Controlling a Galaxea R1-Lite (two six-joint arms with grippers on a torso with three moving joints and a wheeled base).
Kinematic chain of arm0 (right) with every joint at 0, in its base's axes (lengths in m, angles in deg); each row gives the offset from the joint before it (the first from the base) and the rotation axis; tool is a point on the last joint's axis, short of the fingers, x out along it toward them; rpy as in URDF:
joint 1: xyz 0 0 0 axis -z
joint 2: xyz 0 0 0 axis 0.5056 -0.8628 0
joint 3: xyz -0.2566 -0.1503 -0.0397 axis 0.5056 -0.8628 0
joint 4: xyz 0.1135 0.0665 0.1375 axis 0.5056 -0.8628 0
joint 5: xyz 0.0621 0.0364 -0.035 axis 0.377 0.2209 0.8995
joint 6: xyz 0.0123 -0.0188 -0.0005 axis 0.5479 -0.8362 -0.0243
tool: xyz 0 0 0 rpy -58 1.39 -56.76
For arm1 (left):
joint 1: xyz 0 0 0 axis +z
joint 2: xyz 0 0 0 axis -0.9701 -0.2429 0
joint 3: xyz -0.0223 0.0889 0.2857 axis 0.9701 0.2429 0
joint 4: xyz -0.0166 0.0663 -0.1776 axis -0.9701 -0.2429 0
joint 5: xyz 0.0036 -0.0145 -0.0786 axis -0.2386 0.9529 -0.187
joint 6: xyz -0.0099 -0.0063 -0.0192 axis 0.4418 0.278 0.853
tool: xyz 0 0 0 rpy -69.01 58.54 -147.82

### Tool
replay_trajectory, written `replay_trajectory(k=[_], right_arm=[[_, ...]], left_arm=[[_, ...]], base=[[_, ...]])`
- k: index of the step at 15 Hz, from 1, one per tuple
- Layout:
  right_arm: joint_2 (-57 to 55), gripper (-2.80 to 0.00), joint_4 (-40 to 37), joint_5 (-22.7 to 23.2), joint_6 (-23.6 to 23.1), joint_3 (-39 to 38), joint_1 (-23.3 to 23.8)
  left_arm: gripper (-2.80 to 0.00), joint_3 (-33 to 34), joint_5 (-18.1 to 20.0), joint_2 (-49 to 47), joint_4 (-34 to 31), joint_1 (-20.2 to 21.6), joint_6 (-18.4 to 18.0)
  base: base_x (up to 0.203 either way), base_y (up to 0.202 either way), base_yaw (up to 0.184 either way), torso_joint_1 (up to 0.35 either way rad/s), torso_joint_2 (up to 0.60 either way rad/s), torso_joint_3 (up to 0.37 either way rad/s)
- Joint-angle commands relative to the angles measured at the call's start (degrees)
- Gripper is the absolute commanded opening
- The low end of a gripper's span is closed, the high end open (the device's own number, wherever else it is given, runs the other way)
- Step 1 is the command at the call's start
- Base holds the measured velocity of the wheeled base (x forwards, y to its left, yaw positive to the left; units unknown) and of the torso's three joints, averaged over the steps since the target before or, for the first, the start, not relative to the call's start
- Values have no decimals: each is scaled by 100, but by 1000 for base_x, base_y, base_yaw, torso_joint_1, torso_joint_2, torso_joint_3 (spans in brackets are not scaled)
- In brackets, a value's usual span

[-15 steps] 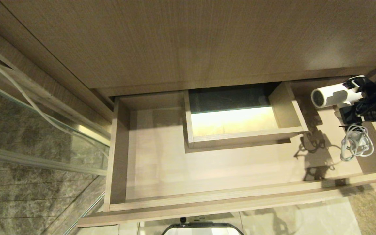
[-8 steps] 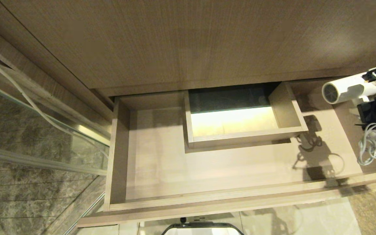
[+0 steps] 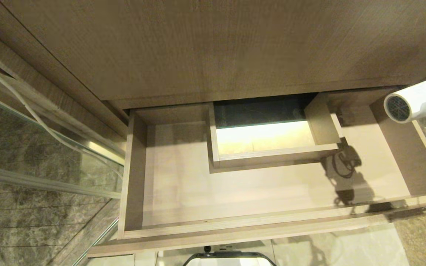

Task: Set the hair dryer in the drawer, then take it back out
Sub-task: Place it on the countertop

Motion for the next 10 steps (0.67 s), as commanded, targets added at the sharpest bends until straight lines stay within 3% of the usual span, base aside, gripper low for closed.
replay_trajectory(k=[1,7,10], right_arm=[[789,-280,14,0,-42,-400,-41],[1179,-280,16,-1,-50,-590,-49],[1219,-280,35,-1,-50,-633,-49]], left_arm=[[-280,0,-1,2,4,-4,2],[-280,0,-1,2,4,-4,2],[-280,0,-6,2,4,-4,2]], base=[[0,0,0,0,0,0],[0,0,0,0,0,0],[0,0,0,94,-294,-133]])
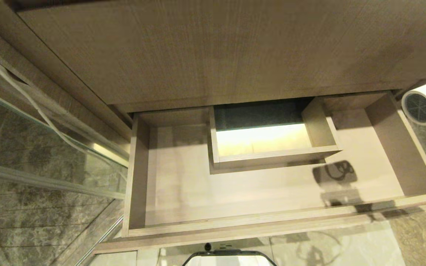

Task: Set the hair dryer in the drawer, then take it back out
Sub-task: Place it on the countertop

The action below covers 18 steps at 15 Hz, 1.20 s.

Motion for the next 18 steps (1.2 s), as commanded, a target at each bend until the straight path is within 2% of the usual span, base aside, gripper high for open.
replay_trajectory(k=[1,18], right_arm=[[104,-280,44,5,-18,-74,2],[350,-280,79,22,-18,-223,-7]], left_arm=[[-280,0,9,2,3,-1,2],[-280,9,0,2,3,-1,2]], base=[[0,0,0,12,-432,-203],[0,0,0,295,-524,-251]])
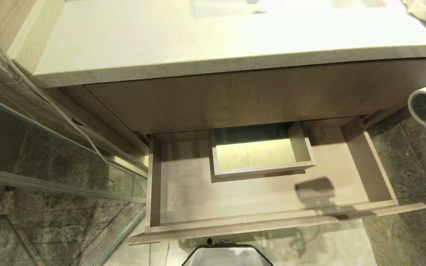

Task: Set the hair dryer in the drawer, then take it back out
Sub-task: Place it on the countertop

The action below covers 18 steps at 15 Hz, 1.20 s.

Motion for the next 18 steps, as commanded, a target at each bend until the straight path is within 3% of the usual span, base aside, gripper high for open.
replay_trajectory(k=[1,12,18], right_arm=[[35,-280,5,-1,-21,-22,-1],[45,-280,111,4,-32,-48,-99],[37,-280,120,5,-308,-48,-132]], left_arm=[[-280,0,1,2,4,1,4],[-280,0,1,2,4,1,4],[-280,9,-7,2,4,1,4]], base=[[0,0,0,296,-598,-290],[0,0,0,214,-419,-204],[0,0,0,5,-9,-7]])
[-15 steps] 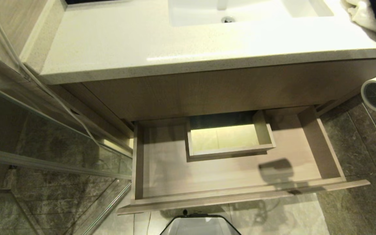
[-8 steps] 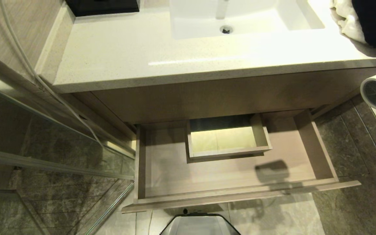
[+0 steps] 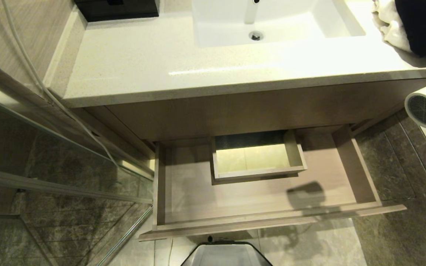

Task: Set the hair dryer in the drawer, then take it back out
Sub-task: Place it on the countertop

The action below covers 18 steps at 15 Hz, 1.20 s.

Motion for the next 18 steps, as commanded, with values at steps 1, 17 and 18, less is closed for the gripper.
replay_trajectory(k=[1,17,18], right_arm=[[-1,-280,32,11,-28,-17,-10],[-145,-280,177,3,-314,147,-69],[-231,-280,196,5,-545,210,-123]], left_arm=[[-280,0,4,2,4,1,0],[-280,3,4,2,4,1,0],[-280,6,1,2,4,1,0]], base=[[0,0,0,121,5,121],[0,0,0,245,-60,183],[0,0,0,26,-28,21]])
